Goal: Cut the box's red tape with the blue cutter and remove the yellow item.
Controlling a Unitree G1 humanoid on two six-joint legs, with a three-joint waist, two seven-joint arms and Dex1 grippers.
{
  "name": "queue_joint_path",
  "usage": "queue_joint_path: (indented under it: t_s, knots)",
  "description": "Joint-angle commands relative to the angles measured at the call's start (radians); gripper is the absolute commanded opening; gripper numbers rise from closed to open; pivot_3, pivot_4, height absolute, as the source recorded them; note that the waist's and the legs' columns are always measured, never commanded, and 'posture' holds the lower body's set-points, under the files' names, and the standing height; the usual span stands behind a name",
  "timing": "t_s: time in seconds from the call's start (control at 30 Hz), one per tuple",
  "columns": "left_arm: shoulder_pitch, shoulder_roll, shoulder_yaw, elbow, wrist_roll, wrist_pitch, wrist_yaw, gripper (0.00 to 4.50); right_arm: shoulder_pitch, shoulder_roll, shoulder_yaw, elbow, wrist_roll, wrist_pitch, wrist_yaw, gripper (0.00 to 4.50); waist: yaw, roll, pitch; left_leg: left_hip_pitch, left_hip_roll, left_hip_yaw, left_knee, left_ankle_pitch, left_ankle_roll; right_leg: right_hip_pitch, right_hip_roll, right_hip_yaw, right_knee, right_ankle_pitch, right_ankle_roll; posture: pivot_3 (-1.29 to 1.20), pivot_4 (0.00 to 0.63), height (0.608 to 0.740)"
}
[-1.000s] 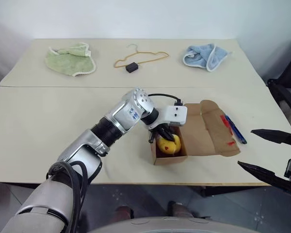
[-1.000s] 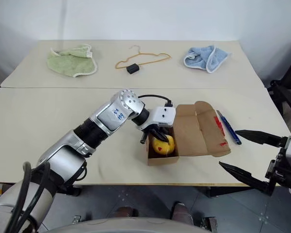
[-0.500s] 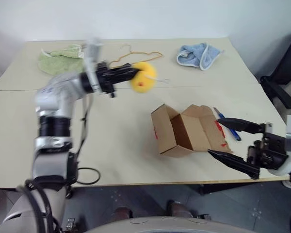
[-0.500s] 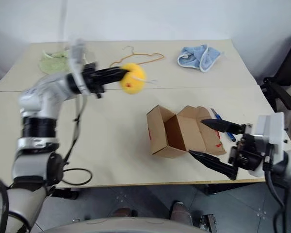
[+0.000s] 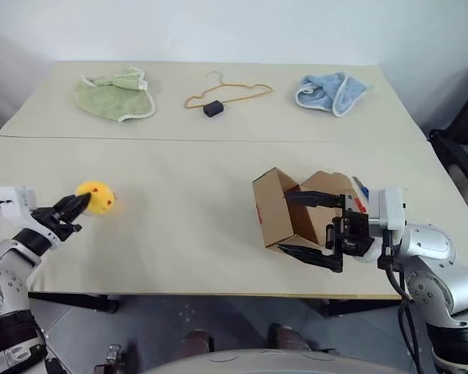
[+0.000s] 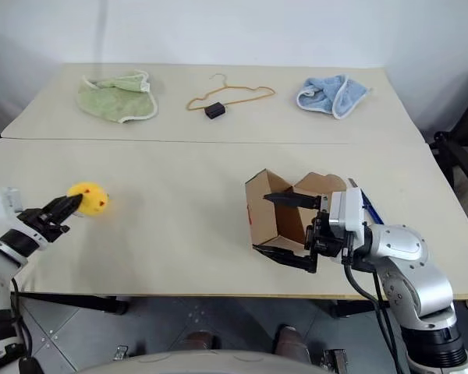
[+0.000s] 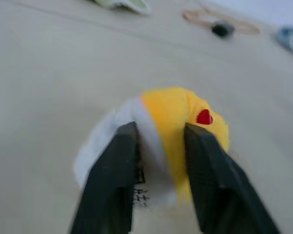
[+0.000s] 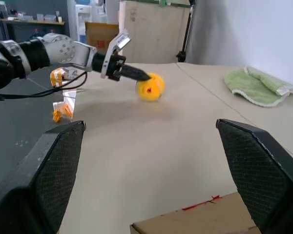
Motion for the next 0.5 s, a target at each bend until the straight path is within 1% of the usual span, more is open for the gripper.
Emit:
queue_joint_path:
  t_s: [0.03,0.07,0.1,0.23,0.33,0.4,0.43,0.5]
  knots:
    - [0.050,0.061,-0.026,-0.072,0.015,-0.006,-0.016,2.58,-0.026,-0.001,-0.021,0.034,-0.004,-0.044,0.025,4.50,-0.004,0.000,0.000,0.000,0.000,0.000,0.000,0.000,0.000,0.000,0.000,0.000,0.000,0.000,0.000,0.00,0.150,0.740]
    - [0.071,0.076,-0.028,-0.088,0.020,-0.018,-0.026,2.84,-0.030,-0.003,-0.026,0.043,-0.005,-0.049,0.029,4.50,-0.005,0.000,0.000,0.000,0.000,0.000,0.000,0.000,0.000,0.000,0.000,0.000,0.001,0.000,-0.001,0.00,0.150,0.740]
    - [0.095,0.090,-0.032,-0.107,0.022,-0.023,-0.036,3.22,-0.034,-0.005,-0.033,0.052,-0.005,-0.052,0.031,4.50,-0.012,0.000,0.000,0.000,0.001,0.000,-0.001,0.000,0.000,-0.001,0.000,0.000,0.001,0.000,-0.001,0.00,0.150,0.740]
    - [0.168,0.141,0.043,-0.162,-0.004,-0.061,-0.069,4.35,-0.042,-0.028,-0.068,0.089,0.002,-0.058,0.050,4.50,-0.026,0.001,0.000,0.000,0.001,0.001,-0.002,0.000,-0.001,-0.002,0.000,0.000,0.001,-0.001,-0.002,0.00,0.150,0.740]
    - [0.258,0.189,0.115,-0.166,-0.049,-0.083,-0.192,4.35,-0.031,-0.056,-0.083,0.100,0.000,-0.061,0.084,4.50,-0.029,0.001,0.000,0.000,0.001,0.001,-0.002,-0.001,-0.001,-0.002,0.000,0.000,0.000,-0.001,-0.002,0.00,0.150,0.740]
    - [0.395,0.238,0.149,-0.175,-0.004,-0.151,-0.305,4.35,-0.024,-0.083,-0.087,0.105,-0.007,-0.065,0.116,4.50,-0.032,0.001,0.000,0.000,0.002,0.002,-0.002,-0.001,-0.001,-0.002,0.001,0.000,0.000,-0.001,-0.002,0.00,0.150,0.740]
    - [0.471,0.247,0.172,-0.193,0.017,-0.200,-0.358,4.35,-0.020,-0.099,-0.092,0.110,-0.008,-0.065,0.132,4.50,-0.035,0.001,0.000,0.000,0.003,0.003,-0.002,-0.002,-0.001,-0.002,0.001,0.000,0.000,-0.001,-0.003,0.00,0.150,0.740]
    - [0.575,0.238,0.216,-0.220,0.010,-0.247,-0.418,4.35,-0.014,-0.124,-0.106,0.122,-0.008,-0.065,0.153,4.50,-0.035,0.002,0.001,0.000,0.003,0.005,-0.002,-0.003,0.000,-0.003,0.001,0.000,-0.001,-0.002,-0.003,0.00,0.150,0.740]
